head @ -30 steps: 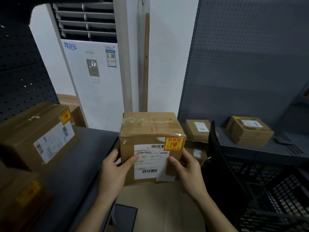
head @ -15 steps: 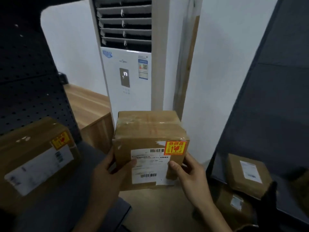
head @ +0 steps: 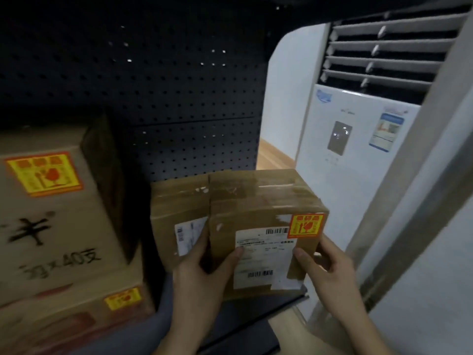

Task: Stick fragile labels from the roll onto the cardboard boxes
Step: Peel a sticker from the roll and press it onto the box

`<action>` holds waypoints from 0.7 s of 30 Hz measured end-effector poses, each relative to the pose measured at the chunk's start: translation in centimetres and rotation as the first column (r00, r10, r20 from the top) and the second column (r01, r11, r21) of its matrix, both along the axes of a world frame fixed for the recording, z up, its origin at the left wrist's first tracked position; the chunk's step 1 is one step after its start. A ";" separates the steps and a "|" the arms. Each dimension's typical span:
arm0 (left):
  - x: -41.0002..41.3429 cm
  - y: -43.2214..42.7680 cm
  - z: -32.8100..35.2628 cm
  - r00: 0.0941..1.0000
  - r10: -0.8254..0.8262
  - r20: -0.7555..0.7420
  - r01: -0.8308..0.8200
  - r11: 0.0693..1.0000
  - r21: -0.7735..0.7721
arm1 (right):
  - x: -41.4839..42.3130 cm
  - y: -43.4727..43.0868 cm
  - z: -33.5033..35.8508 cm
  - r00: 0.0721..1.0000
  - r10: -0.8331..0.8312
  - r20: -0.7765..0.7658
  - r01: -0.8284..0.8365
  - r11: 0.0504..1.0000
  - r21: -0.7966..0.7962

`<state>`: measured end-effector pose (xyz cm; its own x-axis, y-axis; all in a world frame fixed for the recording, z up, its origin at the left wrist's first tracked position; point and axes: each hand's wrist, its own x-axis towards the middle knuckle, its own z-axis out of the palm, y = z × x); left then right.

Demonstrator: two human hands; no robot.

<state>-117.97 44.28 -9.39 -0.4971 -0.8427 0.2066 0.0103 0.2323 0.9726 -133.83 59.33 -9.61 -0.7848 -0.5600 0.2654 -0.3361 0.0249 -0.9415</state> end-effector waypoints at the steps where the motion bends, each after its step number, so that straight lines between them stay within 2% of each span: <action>1: 0.4 -0.2 0.0 1.000 0.022 0.003 -0.022 1.000 -0.001 | -0.2 -0.7 -0.2 1.000 0.012 0.003 -0.012 1.000 -0.004; 13: 2.9 1.2 -0.1 0.977 0.209 0.040 -0.208 0.978 -0.023 | -3.0 -4.4 -2.1 0.948 0.316 0.040 -0.317 0.947 0.047; 21: 3.9 2.0 -2.2 0.947 0.317 0.053 -0.317 0.948 -0.004 | -2.9 -5.4 -3.9 0.915 0.403 0.026 -0.403 0.905 0.133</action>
<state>-114.09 46.33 -11.56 -0.2144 -0.9594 0.1833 -0.1141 0.2110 0.9708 -136.75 53.89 -13.54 -0.4842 -0.8586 0.1683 -0.3457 0.0110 -0.9383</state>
